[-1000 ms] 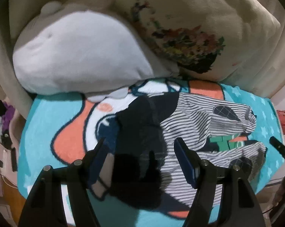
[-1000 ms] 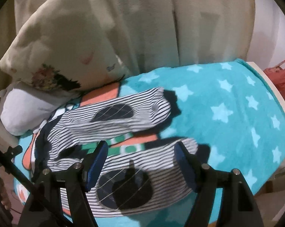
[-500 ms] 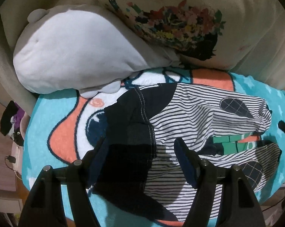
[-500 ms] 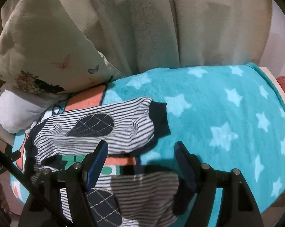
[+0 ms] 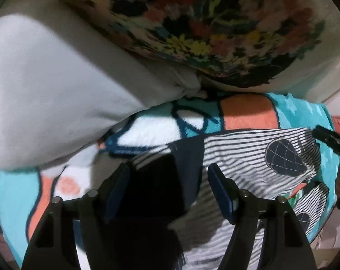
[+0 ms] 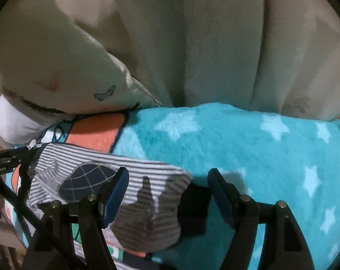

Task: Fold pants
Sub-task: 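Grasp the leg cuffs with both grippers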

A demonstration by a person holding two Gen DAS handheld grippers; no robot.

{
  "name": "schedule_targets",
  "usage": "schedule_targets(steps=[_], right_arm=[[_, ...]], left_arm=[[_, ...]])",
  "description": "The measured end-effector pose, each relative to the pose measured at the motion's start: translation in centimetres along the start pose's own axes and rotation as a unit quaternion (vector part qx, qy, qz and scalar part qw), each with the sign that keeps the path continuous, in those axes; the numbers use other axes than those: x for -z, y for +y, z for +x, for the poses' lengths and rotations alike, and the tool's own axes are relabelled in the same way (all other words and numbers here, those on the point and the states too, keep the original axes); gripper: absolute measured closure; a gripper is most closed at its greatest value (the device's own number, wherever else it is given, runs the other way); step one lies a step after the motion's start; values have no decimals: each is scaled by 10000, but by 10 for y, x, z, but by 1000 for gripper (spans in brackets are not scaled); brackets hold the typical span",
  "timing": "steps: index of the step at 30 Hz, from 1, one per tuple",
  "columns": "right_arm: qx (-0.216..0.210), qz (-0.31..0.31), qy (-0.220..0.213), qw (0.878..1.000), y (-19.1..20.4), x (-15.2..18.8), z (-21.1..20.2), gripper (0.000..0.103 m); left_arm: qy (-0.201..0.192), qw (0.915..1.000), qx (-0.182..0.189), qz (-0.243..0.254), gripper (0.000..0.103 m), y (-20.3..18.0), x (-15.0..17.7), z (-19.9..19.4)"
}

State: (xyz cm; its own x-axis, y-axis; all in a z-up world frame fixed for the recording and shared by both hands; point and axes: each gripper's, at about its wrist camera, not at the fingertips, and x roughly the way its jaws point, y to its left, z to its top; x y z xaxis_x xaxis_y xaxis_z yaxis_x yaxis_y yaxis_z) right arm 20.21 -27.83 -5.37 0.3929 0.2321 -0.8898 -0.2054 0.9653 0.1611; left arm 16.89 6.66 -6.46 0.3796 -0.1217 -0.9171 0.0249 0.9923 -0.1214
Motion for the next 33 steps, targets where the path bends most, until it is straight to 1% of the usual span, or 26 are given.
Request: schedule_targets(steps=[3,8,10,12,13,14,15,16,17,18,19,21,24,25,26,30,33], right_arm=[[-22,30,173,9998,-4,-5,15,26],[261,-239,394,9986,0,-7,34,26],[283,-259,499,9980,0,-8,41,24],[293,-271,487,9980,2,-8,43,24],[262,-288,498,9980,4,-8,43,29],[219,-299,508,9980,6,-8,43,35],[181,-334,511,9980,8,-8,41,60],[95,-398,539,9977,11,-9,39,84],[-74,-400,615,9973,14,-9,38,91],[-165,-347,642,9972,16,-10,36,93],[-160,-342,623,9973,18,-10,34,94],[-142,-382,538,9977,23,-10,28,95],[-157,-263,379,9988,26,-11,14,95],[-162,-217,313,9991,27,-12,8,95],[-165,-195,273,9993,28,-13,4,95],[-133,-164,70,9998,31,-11,-14,95],[-111,-135,-103,9998,34,-6,-33,95]], left_arm=[[108,9997,17,218,32,-2,-4,14],[221,9985,69,493,32,-3,-10,30],[329,9970,36,697,32,-7,-12,36],[364,9954,-6,888,32,-12,-13,39],[397,9945,-41,972,32,-14,-14,40],[427,9937,-60,1037,41,-16,-14,40],[445,9926,9,1128,49,-19,-15,37],[445,9922,71,1159,72,-23,-15,36],[463,9922,98,1156,94,-24,-16,34],[481,9922,91,1147,95,-25,-16,32],[441,9923,72,1153,95,-26,-17,30],[387,9931,39,1109,96,-27,-17,27],[209,9943,-14,1043,97,-28,-12,14],[137,9944,-47,1050,97,-29,-9,7],[87,9943,-58,1064,97,-21,-5,-3],[-231,9936,-113,1102,97,-22,2,-32],[-542,9919,-155,1139,97,-25,11,-59]])
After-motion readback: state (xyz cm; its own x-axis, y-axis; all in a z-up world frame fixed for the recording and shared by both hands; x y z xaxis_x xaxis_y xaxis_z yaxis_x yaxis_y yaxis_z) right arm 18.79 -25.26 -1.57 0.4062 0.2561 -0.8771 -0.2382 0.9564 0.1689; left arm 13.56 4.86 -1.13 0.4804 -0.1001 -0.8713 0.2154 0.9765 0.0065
